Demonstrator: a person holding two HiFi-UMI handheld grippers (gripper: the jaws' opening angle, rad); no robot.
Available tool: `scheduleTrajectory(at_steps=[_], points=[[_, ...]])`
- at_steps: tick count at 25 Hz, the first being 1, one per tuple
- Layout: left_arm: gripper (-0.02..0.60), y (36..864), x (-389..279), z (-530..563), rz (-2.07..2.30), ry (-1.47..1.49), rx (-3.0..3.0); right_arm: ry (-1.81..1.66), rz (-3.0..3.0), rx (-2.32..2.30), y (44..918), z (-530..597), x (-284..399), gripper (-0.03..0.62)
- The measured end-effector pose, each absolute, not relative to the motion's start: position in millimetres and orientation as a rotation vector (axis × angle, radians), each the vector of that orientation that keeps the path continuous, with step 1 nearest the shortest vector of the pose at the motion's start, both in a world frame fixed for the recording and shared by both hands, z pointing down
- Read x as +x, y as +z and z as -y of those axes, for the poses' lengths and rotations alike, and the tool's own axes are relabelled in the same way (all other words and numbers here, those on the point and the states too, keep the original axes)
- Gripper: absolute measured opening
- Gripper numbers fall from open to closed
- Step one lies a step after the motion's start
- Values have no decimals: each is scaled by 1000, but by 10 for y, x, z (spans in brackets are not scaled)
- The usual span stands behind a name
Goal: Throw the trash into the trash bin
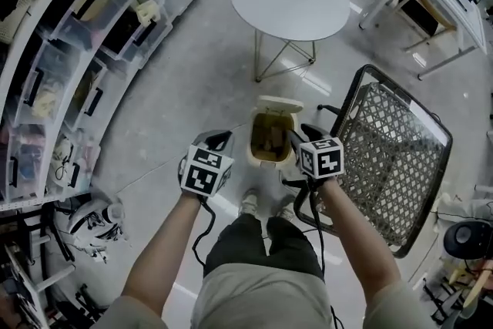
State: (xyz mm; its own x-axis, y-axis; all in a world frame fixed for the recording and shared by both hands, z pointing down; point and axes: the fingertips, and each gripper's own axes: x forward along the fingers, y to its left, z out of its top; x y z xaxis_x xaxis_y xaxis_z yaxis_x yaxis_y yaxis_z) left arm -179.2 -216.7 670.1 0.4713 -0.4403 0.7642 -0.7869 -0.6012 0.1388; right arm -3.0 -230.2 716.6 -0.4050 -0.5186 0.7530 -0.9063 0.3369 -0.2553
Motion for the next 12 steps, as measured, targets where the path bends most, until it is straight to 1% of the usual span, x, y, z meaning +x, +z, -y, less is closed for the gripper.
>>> scheduleTrajectory(at_steps=[4,9,11,12], points=[[2,6239,-1749,2196,1061,918,2302,844,2147,1269,6535,2251,-27,150],[2,5555,-1674,2170,1116,854,2401,736,2265,1330,5662,2107,-1,112],[2,5295,-1642,2132,1130,826,2440,683,2309,1361,5305,2023,12,65],[2,5155,-1626,2114,1138,809,2461,653,2332,1373,5126,1976,11,52]])
